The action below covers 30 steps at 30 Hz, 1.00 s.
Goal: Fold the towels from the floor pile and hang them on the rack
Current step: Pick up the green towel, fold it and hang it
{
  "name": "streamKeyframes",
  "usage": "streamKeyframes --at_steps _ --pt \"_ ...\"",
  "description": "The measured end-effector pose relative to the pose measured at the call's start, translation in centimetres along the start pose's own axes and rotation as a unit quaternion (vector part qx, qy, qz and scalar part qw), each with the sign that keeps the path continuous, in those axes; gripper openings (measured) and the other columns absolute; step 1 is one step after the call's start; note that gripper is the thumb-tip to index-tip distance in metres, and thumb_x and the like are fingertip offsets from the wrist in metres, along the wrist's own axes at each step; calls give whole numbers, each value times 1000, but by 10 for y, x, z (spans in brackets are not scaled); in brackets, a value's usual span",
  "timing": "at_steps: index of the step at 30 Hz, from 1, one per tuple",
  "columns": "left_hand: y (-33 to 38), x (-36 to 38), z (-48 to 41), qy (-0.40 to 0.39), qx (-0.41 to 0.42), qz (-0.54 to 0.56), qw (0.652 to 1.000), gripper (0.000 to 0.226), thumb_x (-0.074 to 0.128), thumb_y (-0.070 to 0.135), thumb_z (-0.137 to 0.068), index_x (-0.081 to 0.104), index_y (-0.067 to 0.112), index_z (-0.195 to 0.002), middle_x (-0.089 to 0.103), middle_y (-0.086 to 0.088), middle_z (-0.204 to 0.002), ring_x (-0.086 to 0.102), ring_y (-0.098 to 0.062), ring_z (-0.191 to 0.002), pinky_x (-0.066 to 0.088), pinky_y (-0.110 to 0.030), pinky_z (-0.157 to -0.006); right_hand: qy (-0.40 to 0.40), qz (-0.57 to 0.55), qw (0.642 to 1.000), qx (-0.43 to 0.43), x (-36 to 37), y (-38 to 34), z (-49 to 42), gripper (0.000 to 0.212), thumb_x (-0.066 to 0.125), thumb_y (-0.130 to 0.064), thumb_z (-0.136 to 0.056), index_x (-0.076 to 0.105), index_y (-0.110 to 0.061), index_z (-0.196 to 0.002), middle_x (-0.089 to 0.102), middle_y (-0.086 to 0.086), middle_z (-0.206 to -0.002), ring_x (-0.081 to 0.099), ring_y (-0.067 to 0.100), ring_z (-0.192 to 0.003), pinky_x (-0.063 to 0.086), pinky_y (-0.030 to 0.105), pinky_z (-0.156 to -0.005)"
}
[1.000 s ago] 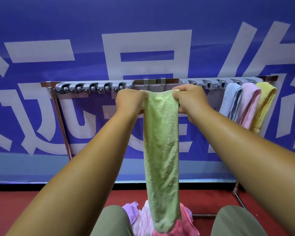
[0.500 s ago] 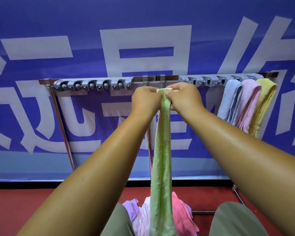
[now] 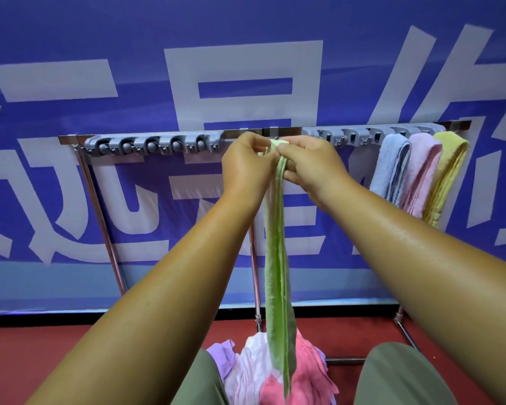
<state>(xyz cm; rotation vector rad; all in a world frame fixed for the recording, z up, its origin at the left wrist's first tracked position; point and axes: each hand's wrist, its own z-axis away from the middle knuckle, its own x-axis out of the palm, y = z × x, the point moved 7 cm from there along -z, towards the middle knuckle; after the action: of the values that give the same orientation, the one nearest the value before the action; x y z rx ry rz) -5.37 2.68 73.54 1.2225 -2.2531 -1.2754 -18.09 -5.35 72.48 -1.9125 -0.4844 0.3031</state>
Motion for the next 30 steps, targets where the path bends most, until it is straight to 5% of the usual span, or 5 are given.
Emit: streamKeyframes --at_steps 8,14,19,26,30 --pt "-9 -2 2 -44 12 9 999 37 87 39 -86 65 27 -113 65 3 -117 65 -6 -97 49 -15 -65 52 -54 997 27 -14 7 -5 14 65 -17 -103 76 -15 -112 79 14 -109 78 27 -102 64 48 -91" --pt "-53 -1 8 -166 -118 82 976 85 91 58 -76 57 16 -141 74 2 -123 73 -17 -114 60 -46 -100 62 -120 990 40 -21 4 -12 15 58 -12 -108 72 -9 -111 77 18 -113 78 30 -101 65 47 -89" --pt "-63 18 35 -311 -140 112 933 50 87 34 -88 70 15 -130 79 -4 -120 75 -27 -114 58 -49 -103 64 -166 983 49 -23 -1 -17 21 54 -7 -108 68 3 -121 77 22 -112 78 32 -102 65 44 -87" --pt "-56 33 60 -342 -186 172 905 40 76 36 -98 71 9 -126 79 -12 -119 76 -29 -108 61 -49 -97 108 -166 977 86 -38 -2 -16 17 56 3 -101 72 2 -108 78 24 -107 76 40 -103 62 56 -90" --pt "-42 30 56 -325 -188 214 902 34 70 33 -103 71 9 -128 79 -12 -115 77 -29 -102 63 -41 -80 79 -129 974 169 -42 15 -9 33 49 2 -104 60 9 -133 79 22 -100 80 34 -87 66 45 -65"
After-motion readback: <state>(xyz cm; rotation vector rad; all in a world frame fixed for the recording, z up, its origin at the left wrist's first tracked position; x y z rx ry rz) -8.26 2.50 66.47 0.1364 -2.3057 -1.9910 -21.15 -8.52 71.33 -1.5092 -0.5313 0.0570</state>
